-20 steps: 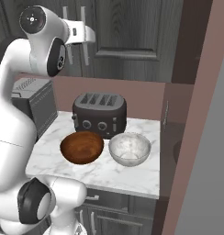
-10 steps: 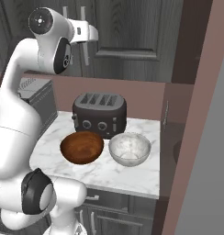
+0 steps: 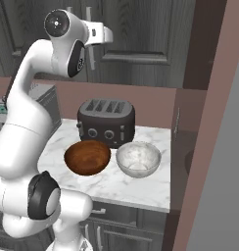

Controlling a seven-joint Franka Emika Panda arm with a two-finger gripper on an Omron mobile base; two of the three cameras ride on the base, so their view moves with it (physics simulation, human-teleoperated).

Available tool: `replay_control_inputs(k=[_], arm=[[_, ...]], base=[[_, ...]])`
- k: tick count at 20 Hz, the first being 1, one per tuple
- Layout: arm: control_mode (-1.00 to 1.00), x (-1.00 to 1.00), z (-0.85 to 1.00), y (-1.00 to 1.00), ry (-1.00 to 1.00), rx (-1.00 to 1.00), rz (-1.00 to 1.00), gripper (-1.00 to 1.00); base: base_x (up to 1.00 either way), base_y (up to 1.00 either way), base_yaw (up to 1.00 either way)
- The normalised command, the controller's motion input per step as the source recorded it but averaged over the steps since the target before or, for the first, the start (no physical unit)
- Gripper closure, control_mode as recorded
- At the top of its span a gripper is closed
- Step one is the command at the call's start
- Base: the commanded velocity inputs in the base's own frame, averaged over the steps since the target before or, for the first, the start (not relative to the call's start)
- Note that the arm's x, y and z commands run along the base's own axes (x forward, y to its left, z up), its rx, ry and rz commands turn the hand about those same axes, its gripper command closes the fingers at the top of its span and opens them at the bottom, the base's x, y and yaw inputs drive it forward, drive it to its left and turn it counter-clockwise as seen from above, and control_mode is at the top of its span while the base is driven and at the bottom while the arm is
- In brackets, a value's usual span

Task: Open the cabinet. Pick the bowls from the counter and place them in the cabinet. Then close the cabinet.

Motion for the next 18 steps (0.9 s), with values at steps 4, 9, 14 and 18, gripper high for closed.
replay_control_inputs(k=[4, 9, 14, 18], arm=[[-1.0, 0.17, -0.02, -0.07, -0.04, 0.0, 0.0, -1.0], [-1.0, 0.13, -0.24, 0.07, -0.12, 0.0, 0.0, -1.0], [-1.0, 0.17, -0.33, 0.17, -0.1, 0.0, -0.01, -1.0], [-1.0, 0.35, -0.44, 0.37, -0.03, 0.0, -0.03, -1.0]], base=[[0.0, 0.0, 0.0], [0.0, 0.0, 0.0], [0.0, 0.0, 0.0], [0.0, 0.0, 0.0]])
